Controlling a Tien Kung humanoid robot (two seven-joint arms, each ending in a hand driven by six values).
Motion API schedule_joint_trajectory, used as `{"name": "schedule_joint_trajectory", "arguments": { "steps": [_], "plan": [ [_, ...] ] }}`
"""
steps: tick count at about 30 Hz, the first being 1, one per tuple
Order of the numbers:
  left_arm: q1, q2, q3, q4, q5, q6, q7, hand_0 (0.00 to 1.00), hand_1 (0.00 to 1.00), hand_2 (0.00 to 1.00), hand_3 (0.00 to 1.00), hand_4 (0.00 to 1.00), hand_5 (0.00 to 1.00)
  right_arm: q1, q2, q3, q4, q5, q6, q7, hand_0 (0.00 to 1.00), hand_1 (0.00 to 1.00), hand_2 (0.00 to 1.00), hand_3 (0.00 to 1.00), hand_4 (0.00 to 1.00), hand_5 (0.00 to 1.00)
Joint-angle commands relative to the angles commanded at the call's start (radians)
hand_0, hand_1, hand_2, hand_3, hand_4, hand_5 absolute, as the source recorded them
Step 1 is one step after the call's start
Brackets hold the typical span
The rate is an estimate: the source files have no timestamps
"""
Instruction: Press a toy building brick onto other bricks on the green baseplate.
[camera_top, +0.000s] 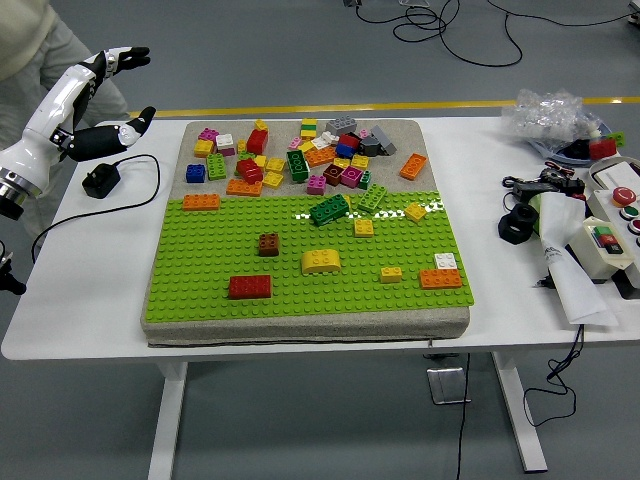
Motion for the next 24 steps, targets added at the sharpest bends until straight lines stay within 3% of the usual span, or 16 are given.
{"name": "schedule_joint_trajectory", "arguments": {
  "steps": [24],
  "plan": [
    [-0.001, 0.006, -0.010, -0.005, 0.008, 0.020, 0.011, 0.990, 0.905, 0.855, 0.898, 0.672, 0.002, -0.001, 0.000, 0.003, 0.000, 0.006, 0.000, -0.001, 0.801, 0.729, 0.754, 0.739, 0.998, 0.665]
  ]
}}
